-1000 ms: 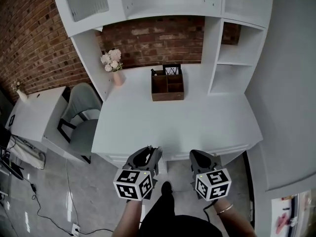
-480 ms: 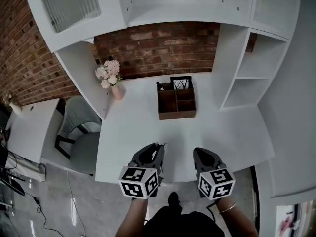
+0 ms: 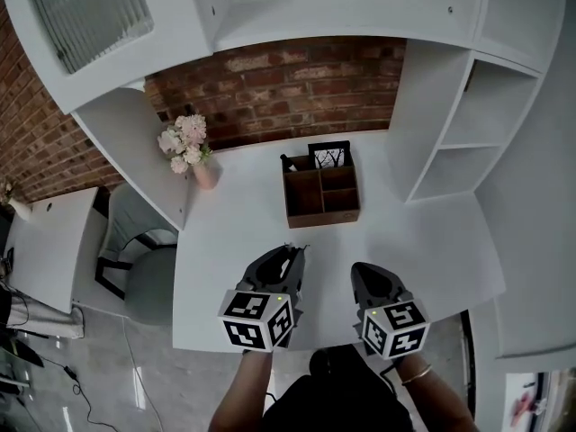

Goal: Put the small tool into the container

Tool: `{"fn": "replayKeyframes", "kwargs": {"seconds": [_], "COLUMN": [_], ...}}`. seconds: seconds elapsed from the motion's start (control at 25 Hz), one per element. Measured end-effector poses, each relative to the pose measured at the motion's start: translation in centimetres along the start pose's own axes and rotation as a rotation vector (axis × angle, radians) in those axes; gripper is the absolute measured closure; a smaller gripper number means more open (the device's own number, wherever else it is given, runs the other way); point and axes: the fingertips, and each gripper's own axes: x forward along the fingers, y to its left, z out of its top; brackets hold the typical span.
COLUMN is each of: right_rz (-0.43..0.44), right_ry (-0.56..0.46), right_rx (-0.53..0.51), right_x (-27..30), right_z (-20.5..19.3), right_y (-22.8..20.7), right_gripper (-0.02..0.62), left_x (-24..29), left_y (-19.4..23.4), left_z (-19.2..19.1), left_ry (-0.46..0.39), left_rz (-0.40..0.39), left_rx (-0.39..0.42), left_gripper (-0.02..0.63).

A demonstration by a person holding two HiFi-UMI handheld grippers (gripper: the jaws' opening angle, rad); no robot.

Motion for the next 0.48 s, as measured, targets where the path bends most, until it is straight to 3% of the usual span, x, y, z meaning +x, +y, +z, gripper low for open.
{"fn": "replayKeyframes", "kwargs": {"seconds": [0.48], "right_rz": [0.054], "right_ry": [0.004], "right_rx": [-0.014], "right_x": [5.5], "right_z": [2.7], "right_y": [-3.0], "right_gripper": [0.591], "left_x": [6.3], "left_y": [2.5], "left_z": [3.5], "left_ry": [-0.006], "left_rz": [0.021], "left_rx": [0.014], "left_gripper": [0.520]}}
